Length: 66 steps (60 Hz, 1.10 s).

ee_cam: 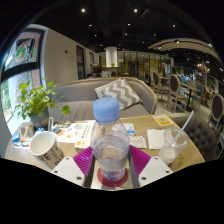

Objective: Pour water

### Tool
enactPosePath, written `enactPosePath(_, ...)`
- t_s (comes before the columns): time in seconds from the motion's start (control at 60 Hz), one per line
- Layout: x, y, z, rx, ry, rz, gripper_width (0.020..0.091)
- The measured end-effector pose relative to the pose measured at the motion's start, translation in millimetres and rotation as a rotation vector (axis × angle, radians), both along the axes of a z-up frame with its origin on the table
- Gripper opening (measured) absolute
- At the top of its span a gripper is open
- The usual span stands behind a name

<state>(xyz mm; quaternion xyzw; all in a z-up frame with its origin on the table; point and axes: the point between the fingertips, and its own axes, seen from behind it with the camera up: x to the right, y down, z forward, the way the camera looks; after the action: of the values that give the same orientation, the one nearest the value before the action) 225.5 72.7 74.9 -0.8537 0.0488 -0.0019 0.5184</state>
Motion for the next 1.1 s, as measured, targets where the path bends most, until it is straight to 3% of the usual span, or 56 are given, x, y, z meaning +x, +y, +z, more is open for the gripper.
enactPosePath(0.183,9,-30,14,-0.076,-0.032,-0.049,0.0869)
enactPosePath(0.233,8,-48,23,-0.096,-0.045,-0.06,0.0843)
enactPosePath(0.7,-81,-274,110,-0.265,-0.039,-0.103,0.0854)
enactPosePath(1.1,-92,-303,130,-0.255,-0.087,-0.084,0.0854)
